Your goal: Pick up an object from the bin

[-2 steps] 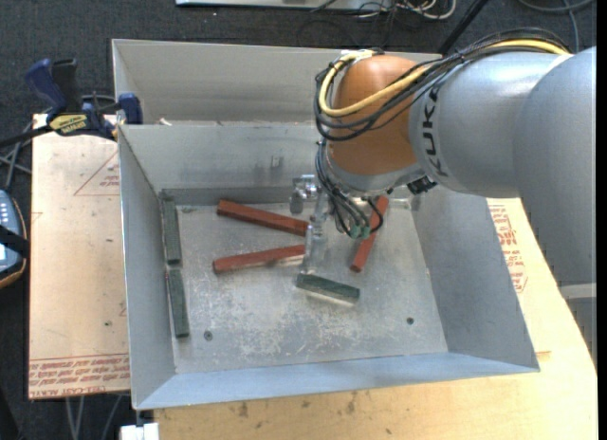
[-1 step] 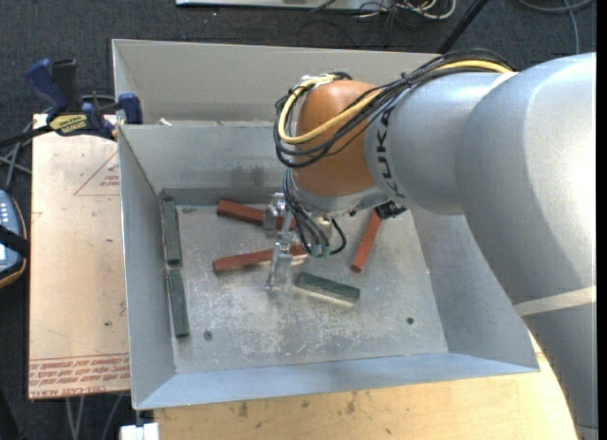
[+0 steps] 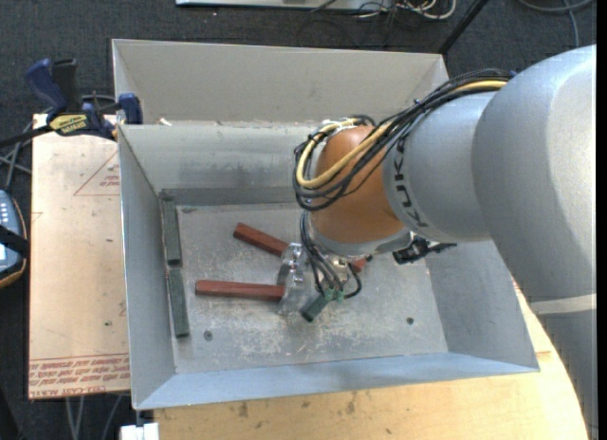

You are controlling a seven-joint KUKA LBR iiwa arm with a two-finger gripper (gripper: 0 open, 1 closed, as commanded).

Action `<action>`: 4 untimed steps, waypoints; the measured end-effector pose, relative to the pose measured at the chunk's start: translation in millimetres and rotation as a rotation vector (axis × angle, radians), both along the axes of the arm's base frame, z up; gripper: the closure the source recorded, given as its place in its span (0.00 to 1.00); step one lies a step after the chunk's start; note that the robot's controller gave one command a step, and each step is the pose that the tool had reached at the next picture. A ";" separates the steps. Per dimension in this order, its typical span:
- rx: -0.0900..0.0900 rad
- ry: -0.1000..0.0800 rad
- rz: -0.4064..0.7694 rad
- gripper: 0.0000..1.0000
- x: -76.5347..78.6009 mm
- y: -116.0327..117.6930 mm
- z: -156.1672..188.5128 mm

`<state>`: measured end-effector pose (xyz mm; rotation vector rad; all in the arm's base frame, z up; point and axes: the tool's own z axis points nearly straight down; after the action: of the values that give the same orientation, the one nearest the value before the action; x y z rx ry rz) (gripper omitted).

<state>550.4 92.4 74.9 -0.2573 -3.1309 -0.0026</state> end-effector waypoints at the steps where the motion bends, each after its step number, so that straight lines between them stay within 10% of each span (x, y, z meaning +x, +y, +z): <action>1: 0.000 0.000 0.000 1.00 0.0 -0.1 0.0; 2: -0.001 0.009 -0.030 1.00 -3.3 -11.0 38.6; 3: -0.001 -0.002 -0.053 1.00 32.7 13.5 173.3; 4: -0.001 -0.002 -0.053 1.00 32.7 13.5 173.3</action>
Offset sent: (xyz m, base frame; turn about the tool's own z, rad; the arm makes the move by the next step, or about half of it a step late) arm -0.0010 -0.0221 0.0805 0.0612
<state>583.1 105.9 248.1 -0.3401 -3.1253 -0.0018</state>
